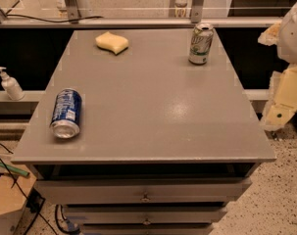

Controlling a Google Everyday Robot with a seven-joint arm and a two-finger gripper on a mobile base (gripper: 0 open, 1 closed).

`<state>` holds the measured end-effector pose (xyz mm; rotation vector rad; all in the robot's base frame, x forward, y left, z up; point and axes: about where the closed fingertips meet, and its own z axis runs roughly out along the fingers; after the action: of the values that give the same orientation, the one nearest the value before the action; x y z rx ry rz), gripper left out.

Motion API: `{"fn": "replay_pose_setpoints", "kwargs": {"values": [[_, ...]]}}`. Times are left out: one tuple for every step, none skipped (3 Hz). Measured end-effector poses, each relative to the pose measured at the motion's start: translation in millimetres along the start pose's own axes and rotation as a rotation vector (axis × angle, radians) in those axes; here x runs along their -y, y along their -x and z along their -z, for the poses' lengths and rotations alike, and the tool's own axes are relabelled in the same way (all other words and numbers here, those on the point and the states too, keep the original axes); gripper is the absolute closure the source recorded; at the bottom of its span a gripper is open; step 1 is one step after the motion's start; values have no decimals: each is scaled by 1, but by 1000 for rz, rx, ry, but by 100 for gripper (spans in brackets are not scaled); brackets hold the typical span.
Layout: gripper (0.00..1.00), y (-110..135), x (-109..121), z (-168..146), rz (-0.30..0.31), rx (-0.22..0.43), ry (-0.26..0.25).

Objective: Pick 7up can

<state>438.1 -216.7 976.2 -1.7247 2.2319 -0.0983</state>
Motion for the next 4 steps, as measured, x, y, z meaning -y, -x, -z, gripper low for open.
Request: {"fn": "replay_pose_setpoints", "kwargs": {"values": [[0,0,0,0,0,0,0],[0,1,3,3,-1,27,-19],[0,4,18,8,-1,84,-74],[0,7,42,8,-2,125,-145]]}}
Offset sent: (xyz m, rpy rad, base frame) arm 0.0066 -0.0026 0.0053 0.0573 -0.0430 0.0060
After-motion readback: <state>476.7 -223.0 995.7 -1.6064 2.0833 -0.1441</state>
